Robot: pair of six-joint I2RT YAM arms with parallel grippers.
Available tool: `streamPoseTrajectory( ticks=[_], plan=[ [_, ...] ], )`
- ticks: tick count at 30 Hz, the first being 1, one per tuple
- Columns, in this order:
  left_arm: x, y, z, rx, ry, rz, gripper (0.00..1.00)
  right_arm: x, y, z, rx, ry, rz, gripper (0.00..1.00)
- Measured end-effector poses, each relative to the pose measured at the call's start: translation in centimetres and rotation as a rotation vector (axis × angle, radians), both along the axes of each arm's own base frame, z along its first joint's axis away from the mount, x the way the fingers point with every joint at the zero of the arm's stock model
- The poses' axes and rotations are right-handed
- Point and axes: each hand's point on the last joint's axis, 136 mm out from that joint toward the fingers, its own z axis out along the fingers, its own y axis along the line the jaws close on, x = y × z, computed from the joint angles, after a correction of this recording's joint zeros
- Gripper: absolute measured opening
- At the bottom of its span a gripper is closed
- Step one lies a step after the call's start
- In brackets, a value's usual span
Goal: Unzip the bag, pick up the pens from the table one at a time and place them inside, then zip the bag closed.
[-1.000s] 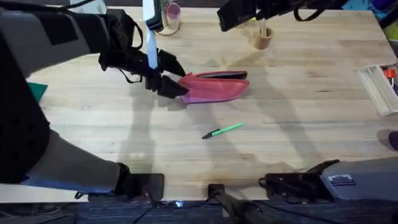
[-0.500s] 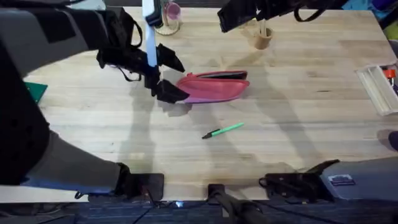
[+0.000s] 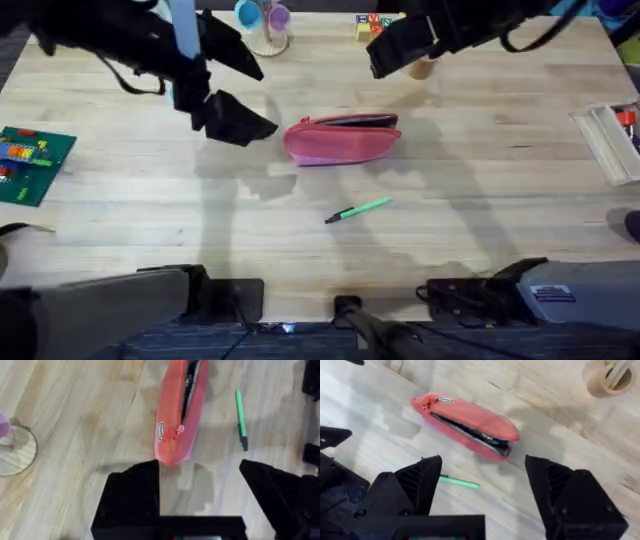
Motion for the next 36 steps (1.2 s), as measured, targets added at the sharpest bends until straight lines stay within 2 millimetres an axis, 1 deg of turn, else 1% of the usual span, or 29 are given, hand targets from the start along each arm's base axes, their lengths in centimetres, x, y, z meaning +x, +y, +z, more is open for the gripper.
streamPoseTrajectory(
  ticks=[3, 5, 11, 14, 20, 24, 32, 36],
  plan=[
    [-0.6, 0.3, 0.5, 0.019, -0.012, 0.008, 0.993, -0.4, -0.2, 0.7, 0.008, -0.019, 0.001, 0.996],
    [-0.8, 0.5, 0.8, 0.034, -0.031, 0.011, 0.993, -0.3, -0.1, 1.2, 0.015, -0.040, 0.004, 0.996],
    [-1.3, 0.9, 1.5, 0.073, -0.074, 0.019, 0.993, 1.7, 0.8, 2.7, 0.023, -0.170, 0.076, 0.995],
    [-1.3, 1.0, 1.5, 0.079, -0.075, 0.020, 0.993, 2.4, 1.1, 3.2, -0.008, -0.237, 0.162, 0.996],
    [-1.4, 1.1, 1.3, 0.089, -0.069, 0.022, 0.993, 3.2, 1.5, 3.9, -0.128, -0.383, 0.403, 0.996],
    [-1.4, 1.2, 1.3, 0.095, -0.067, 0.023, 0.993, 3.7, 1.7, 4.4, -0.188, -0.458, 0.513, 0.996],
    [-1.4, 1.2, 1.3, 0.095, -0.067, 0.023, 0.993, 4.4, 2.0, 5.1, -0.260, -0.548, 0.630, 0.996],
    [-1.4, 1.2, 1.3, 0.095, -0.066, 0.023, 0.994, 5.2, 2.3, 5.7, -0.298, -0.615, 0.685, 0.996]
  ],
)
